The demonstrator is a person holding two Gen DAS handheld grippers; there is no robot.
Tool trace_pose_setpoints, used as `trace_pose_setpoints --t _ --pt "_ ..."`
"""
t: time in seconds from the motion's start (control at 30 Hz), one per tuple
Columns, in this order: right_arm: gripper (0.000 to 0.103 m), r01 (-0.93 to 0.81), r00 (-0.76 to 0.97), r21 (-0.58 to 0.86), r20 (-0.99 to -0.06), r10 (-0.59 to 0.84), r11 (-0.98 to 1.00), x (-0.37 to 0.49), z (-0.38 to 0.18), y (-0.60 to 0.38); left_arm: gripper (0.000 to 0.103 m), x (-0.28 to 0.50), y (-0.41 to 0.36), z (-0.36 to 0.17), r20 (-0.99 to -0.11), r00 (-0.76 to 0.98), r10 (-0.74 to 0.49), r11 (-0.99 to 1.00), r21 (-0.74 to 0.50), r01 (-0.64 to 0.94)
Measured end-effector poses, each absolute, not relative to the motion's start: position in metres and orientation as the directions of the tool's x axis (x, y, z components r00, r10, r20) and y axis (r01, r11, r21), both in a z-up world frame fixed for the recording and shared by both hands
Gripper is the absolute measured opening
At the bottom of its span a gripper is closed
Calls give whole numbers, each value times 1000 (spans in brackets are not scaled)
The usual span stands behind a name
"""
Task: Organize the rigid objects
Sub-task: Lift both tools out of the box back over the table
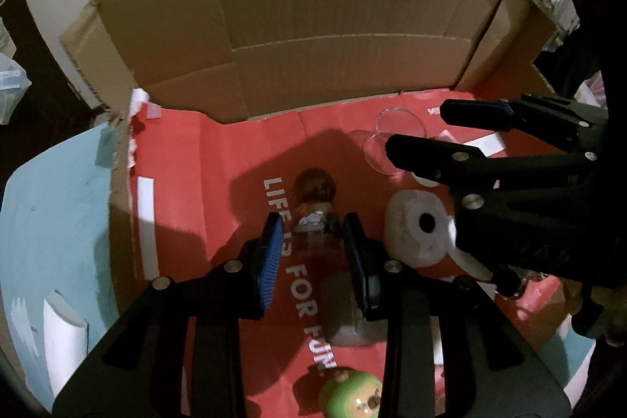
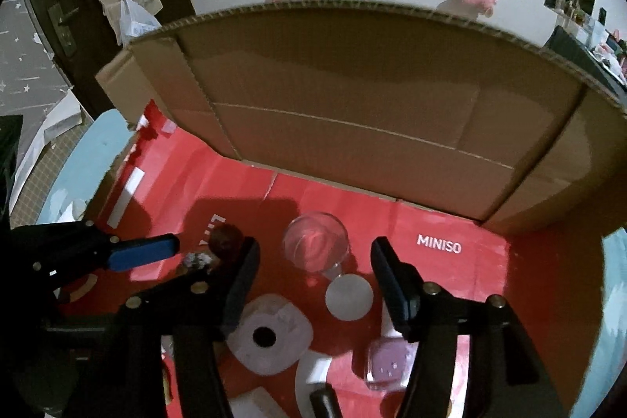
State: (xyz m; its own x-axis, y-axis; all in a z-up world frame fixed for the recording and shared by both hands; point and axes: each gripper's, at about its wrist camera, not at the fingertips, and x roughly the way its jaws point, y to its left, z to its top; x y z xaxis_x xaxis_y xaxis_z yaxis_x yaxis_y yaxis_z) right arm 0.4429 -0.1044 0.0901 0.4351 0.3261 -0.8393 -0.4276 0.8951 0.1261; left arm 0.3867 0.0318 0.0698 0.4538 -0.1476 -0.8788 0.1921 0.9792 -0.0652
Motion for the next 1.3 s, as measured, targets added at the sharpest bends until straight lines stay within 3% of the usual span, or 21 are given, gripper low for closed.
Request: trace_pose_setpoints --t 0.2,0.27,0.3,0.43,0.7,0.77,0.83,1.03,1.3 --pt "64 -416 472 132 -814 338 900 421 107 -115 34 359 35 90 -848 496 -185 977 -106 182" --pt "67 -413 491 132 -801 342 901 409 115 -119 66 345 35 97 -828 524 -203 975 -123 183" --pt "67 -412 498 129 -797 341 902 404 118 -123 68 337 34 101 -810 547 -210 974 -128 184" --pt "69 -408 533 112 -777 336 906 378 129 -130 68 311 26 114 -777 586 -229 970 -136 200" --pt "88 -376 618 80 -721 314 923 322 145 -148 76 259 16 131 -687 701 -194 979 -93 180" --pt "99 -346 664 63 -689 292 936 304 149 -157 86 247 15 131 -656 733 -177 983 -81 165" --pt "103 -323 701 52 -658 276 945 291 151 -164 91 235 16 131 -608 778 -160 987 -73 145" --pt "103 -241 782 -32 -598 175 970 263 138 -178 95 211 12 125 -493 867 -70 997 -9 76" --pt "103 -201 811 -66 -570 128 977 267 101 -179 97 222 11 100 -484 875 3 1000 7 0"
